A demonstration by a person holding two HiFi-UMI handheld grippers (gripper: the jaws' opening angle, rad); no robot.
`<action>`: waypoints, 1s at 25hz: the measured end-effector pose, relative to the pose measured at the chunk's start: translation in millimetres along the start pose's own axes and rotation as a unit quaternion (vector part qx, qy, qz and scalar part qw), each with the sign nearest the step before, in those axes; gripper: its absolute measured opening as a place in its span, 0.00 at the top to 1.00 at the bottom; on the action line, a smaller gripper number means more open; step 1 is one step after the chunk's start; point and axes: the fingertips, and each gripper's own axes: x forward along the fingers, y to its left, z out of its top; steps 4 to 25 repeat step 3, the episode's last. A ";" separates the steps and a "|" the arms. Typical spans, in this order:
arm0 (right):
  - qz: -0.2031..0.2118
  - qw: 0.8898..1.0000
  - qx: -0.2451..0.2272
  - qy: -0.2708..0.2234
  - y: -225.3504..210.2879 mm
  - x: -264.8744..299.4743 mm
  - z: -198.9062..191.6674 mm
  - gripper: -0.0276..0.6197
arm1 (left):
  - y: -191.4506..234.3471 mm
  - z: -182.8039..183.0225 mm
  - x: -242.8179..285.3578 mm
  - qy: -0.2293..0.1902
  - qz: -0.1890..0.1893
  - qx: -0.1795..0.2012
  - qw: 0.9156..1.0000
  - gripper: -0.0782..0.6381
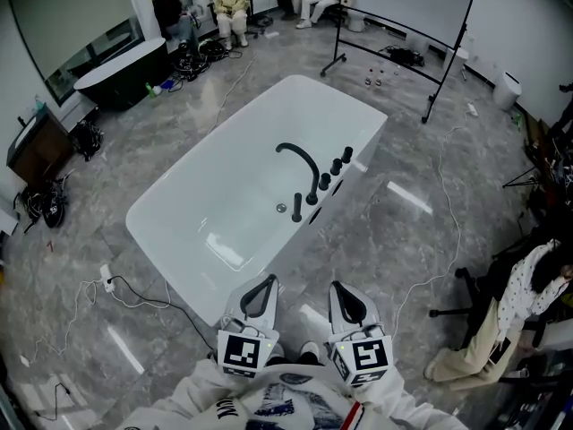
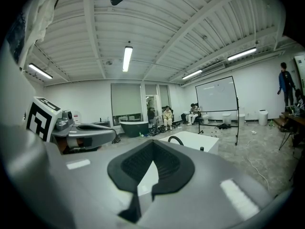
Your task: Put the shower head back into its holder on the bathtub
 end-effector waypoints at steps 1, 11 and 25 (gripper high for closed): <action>-0.001 1.000 -0.001 0.000 -0.5 0.4 0.6 0.95 | 0.4 0.3 0.3 0.000 0.000 0.000 1.000 0.90; -0.002 1.000 -0.003 -0.001 -1.4 1.1 2.2 0.95 | 0.8 1.1 0.9 0.000 0.000 0.000 1.000 0.90; -0.002 1.000 -0.003 -0.001 -1.4 1.1 2.2 0.95 | 0.8 1.1 0.9 0.000 0.000 0.000 1.000 0.90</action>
